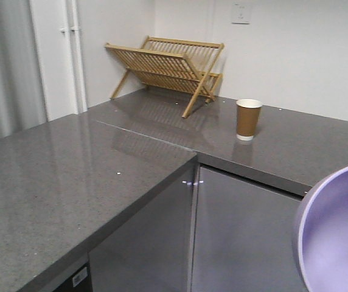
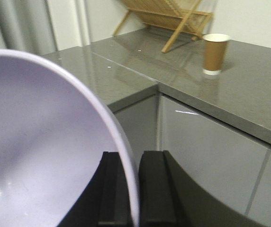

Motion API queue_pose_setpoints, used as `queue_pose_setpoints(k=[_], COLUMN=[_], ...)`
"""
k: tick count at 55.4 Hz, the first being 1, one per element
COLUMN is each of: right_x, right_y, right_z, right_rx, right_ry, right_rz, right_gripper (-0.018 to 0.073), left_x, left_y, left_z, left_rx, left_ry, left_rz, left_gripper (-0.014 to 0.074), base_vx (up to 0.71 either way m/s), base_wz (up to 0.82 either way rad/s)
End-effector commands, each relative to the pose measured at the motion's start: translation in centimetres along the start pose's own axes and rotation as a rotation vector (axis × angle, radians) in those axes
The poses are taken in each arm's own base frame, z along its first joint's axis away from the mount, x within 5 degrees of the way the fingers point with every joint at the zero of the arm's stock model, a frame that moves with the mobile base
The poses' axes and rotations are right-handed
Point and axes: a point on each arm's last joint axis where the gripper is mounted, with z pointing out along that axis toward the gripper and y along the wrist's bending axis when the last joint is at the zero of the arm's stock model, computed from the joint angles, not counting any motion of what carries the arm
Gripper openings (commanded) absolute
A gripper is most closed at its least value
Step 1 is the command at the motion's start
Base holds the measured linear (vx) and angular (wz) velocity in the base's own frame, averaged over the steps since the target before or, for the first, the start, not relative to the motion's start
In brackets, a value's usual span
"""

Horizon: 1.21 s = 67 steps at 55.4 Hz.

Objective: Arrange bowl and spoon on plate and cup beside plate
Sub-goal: 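Drive the base to the counter with the cup and blue plate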

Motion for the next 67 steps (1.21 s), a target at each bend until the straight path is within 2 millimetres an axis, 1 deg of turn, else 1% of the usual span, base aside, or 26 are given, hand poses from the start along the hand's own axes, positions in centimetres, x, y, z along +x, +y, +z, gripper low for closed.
queue_pose_setpoints(k=[1, 20, 43, 67], right_x=[-1.34, -1.34, -1.34, -1.02], right_y=[-0.07, -0.07, 0.09, 0.37], right_z=[-0.28, -0.28, -0.49, -0.47], right_rx=[0.019, 0.019, 0.018, -0.014], right_ry=[-0.085, -0.085, -0.090, -0.055], right_rz=[0.024, 0.024, 0.019, 0.019], right_gripper=[-0.0008, -0.0008, -0.0008, -0.0008], left_x=[-1.41, -1.41, -1.41, -1.41], left_y=[-0.15, -0.15, -0.15, -0.15], left_z=[-0.29, -0.29, -0.29, -0.29], left_rx=[0.016, 0.016, 0.016, 0.016], left_ry=[-0.096, -0.096, -0.096, -0.096], left_rz=[-0.002, -0.002, -0.002, -0.002], left_gripper=[-0.0006, -0.0006, -0.0006, -0.0006], base_vx=[-0.05, 0.01, 0.14, 0.27], base_wz=[-0.48, -0.40, -0.41, -0.11])
